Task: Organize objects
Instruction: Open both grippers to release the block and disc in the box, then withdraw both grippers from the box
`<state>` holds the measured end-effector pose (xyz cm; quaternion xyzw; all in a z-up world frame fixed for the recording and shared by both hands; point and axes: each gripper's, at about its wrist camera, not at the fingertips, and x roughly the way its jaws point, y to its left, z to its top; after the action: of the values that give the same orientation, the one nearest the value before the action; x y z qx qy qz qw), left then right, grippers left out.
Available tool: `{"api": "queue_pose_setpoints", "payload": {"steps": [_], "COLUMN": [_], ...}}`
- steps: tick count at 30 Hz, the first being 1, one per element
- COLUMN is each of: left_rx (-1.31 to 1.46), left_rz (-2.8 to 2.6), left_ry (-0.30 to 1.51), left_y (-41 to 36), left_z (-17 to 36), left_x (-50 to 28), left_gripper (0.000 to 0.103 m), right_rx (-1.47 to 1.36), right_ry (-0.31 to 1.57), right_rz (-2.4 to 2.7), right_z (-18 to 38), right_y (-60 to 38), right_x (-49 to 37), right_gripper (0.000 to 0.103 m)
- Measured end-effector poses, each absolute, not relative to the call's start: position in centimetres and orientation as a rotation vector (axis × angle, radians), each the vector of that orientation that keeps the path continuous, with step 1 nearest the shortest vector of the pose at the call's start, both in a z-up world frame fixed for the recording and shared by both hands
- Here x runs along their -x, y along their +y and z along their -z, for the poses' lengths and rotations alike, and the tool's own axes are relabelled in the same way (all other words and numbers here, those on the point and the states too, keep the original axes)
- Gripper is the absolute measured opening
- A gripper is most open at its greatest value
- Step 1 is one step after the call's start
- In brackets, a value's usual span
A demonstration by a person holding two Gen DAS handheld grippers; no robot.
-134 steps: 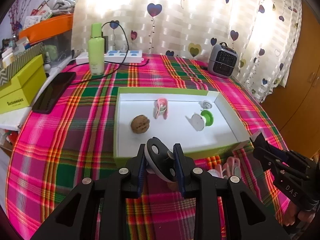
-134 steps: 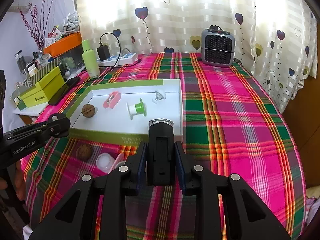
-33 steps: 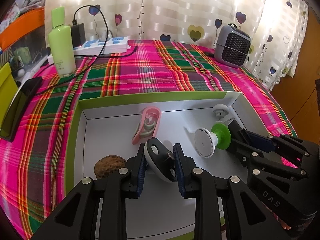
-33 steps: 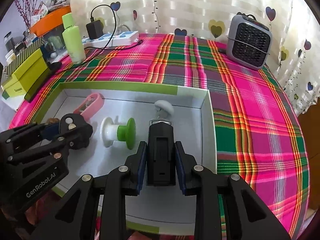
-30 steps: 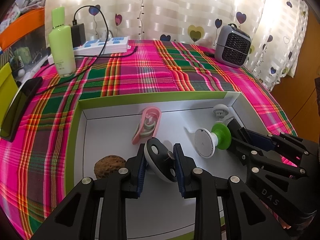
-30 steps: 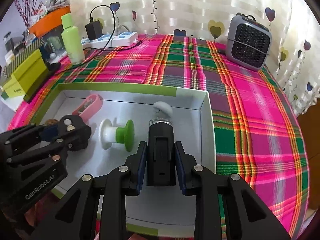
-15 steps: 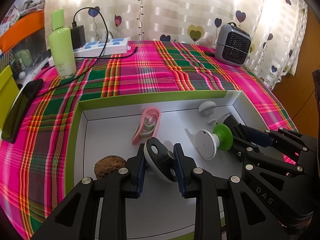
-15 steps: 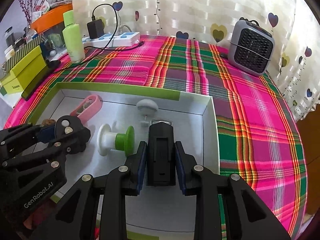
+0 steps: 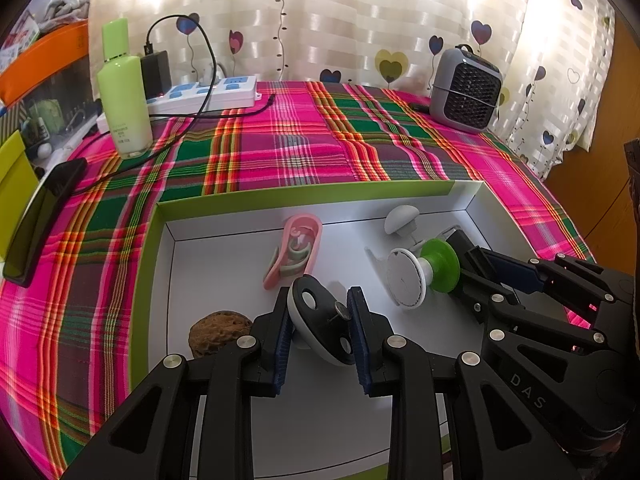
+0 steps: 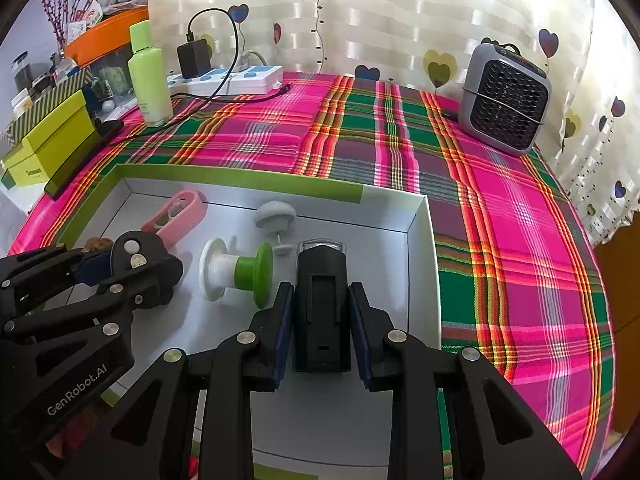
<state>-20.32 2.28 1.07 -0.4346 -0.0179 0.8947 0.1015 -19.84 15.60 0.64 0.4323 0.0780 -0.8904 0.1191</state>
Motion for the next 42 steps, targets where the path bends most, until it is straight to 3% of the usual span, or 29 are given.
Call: {"api": "queue_pose_setpoints", "payload": {"steps": [6,13,23,42], "left_rx": [1.285,1.295,1.281,1.217], "left_rz": [-2.637,-2.644,-2.658,-2.724], "left_ry": [-0.047,-0.024,-0.023,-0.041], "left_y": [2.3,2.4,2.5,1.9], "left_z": [-1.1,-1.1,-1.5,-3.6], "left_x": [20.4,20.4,19.7,16.5], "left_gripper": [0.03,0.037,0.042,0.043], "right_rx": [-1.263,-1.247,-1.243,-1.187], "right_ry": [0.228,0.211,0.202,0.129], "right_rz": [2.604,2.622,2.636,2.661], "right_z": [-0.6,-0.8,-1.2,-3.1], "right_y": [15.6,15.6,16.0,16.9], "right_x": [19.8,19.6,19.1,16.5], "right_gripper": [0.029,0.046,0.047,0.047]}}
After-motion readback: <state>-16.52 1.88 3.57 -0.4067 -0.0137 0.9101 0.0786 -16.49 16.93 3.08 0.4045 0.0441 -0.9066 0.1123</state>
